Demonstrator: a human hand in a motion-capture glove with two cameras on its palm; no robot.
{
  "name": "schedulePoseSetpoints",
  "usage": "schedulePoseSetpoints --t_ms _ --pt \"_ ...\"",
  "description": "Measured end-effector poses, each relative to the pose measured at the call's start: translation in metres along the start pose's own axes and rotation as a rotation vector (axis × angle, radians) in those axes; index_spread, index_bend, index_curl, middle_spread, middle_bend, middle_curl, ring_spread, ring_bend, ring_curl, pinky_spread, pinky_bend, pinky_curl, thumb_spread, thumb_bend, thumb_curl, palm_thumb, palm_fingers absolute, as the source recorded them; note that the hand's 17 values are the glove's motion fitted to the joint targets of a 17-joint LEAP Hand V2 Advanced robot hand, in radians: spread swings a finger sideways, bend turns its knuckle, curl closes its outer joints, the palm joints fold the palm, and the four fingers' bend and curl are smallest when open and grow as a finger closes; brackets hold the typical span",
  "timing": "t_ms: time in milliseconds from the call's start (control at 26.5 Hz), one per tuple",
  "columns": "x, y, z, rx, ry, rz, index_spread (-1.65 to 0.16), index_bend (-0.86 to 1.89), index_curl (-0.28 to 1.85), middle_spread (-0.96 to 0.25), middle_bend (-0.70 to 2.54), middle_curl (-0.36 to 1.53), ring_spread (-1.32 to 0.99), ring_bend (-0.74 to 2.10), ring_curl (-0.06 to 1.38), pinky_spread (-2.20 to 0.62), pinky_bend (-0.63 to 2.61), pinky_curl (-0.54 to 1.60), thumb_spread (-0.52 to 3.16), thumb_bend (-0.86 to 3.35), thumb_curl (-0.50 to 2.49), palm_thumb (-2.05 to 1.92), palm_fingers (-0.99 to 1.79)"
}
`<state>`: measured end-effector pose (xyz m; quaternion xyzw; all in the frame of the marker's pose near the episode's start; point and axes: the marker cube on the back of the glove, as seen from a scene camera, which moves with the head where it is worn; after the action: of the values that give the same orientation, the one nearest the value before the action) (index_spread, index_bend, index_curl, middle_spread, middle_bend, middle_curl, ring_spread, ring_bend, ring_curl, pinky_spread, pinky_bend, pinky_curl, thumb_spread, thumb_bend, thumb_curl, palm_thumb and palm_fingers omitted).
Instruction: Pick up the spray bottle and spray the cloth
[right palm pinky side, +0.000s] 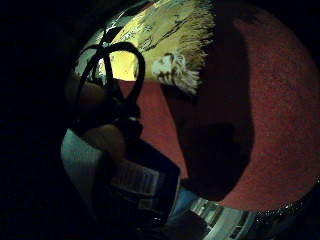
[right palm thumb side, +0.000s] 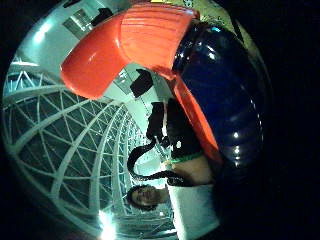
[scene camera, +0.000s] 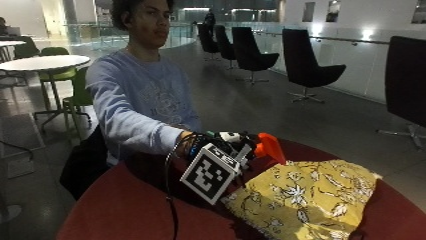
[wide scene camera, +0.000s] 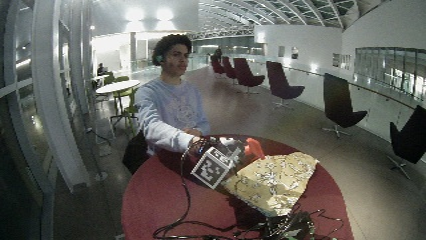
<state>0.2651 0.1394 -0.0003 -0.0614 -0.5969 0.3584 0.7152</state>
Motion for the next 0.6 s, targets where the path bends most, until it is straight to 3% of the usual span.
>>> schedulePoseSetpoints --t_ms 603 --pt "0.0005 -0.0022 0.0035 0.007 0.007 0.013 -0.14 0.14 0.37 -0.03 0.35 0.48 0.06 0.53 0.41 0.25 0.24 0.37 1.22 -0.02 0.42 0.55 1.16"
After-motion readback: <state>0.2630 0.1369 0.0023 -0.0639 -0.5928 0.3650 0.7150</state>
